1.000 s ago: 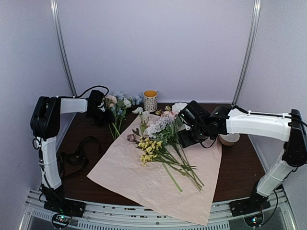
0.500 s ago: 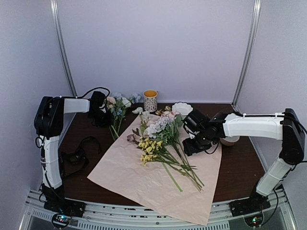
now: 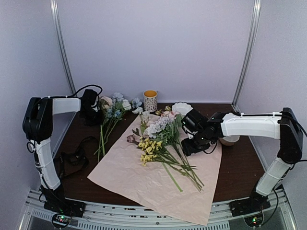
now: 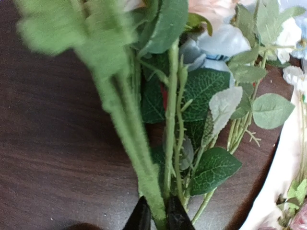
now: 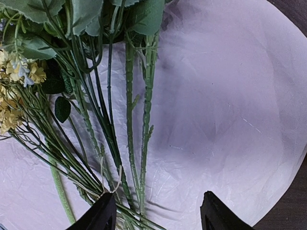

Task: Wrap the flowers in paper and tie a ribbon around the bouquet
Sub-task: Pick up the fake flower from the center of the board.

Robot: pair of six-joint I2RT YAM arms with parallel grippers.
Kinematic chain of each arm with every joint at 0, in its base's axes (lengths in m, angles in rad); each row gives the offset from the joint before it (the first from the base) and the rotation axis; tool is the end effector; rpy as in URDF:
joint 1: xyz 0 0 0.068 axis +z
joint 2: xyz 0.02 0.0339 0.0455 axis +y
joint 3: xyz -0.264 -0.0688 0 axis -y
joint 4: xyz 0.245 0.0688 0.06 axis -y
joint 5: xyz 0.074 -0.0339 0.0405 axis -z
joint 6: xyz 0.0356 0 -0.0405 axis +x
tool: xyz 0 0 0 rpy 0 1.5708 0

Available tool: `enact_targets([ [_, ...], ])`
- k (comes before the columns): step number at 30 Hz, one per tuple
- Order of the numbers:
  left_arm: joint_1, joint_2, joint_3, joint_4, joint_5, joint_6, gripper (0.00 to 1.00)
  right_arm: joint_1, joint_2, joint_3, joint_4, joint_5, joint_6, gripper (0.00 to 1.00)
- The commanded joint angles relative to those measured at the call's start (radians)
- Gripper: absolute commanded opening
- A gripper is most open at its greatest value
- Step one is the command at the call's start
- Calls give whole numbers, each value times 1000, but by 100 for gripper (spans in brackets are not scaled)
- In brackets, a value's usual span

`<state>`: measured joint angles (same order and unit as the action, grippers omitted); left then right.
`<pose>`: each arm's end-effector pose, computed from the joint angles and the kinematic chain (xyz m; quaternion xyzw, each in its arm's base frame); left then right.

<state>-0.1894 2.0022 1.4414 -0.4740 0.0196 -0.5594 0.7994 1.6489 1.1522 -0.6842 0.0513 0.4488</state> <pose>0.4180 -0.0808 0.1796 -0.1748 0.9483 -0.1056 0.2430 0.2287 0.2326 0.2114 -0.1662 0.9666 0.0927 0.1718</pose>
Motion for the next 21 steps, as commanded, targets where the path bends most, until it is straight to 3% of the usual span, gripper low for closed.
enact_targets([
  [1,24,-38,-21,12,-21,32,2,-3,6,37,-7,-5,-8,60],
  [16,30,-271,-161,182,27,45,0,-3,2,69,-29,5,-20,61],
  [21,31,-437,-278,351,38,26,0,-2,-23,72,-32,10,-35,61],
])
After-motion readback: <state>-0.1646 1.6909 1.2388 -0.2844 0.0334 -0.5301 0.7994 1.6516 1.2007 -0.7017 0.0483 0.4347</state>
